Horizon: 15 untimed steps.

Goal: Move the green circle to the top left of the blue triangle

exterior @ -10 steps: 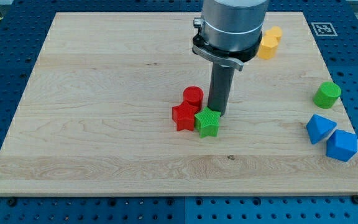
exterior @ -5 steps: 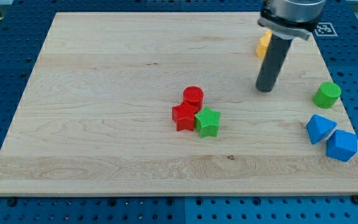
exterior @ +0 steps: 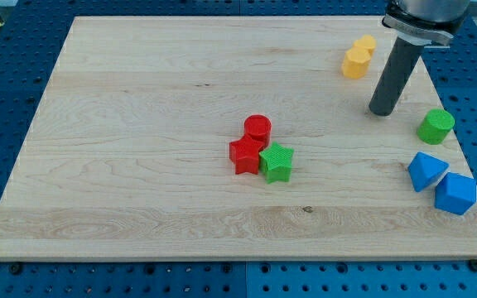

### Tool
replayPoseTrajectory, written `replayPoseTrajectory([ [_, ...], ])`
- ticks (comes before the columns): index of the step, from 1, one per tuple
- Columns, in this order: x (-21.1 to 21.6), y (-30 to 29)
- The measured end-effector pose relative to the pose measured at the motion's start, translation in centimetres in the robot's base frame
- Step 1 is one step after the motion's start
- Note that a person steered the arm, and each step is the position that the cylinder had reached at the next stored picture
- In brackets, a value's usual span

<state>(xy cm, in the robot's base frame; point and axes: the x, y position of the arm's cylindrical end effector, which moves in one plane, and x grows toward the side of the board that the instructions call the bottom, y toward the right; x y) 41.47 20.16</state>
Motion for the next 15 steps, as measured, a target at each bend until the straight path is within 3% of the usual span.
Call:
replayPoseTrajectory([
  [1, -2.0, 0.5],
  [3, -2.2, 7.4],
  [5, -2.2, 7.5],
  [7, -2.0, 11.5],
  [9, 1.7, 11.9],
  [15, 1.7, 9.5],
])
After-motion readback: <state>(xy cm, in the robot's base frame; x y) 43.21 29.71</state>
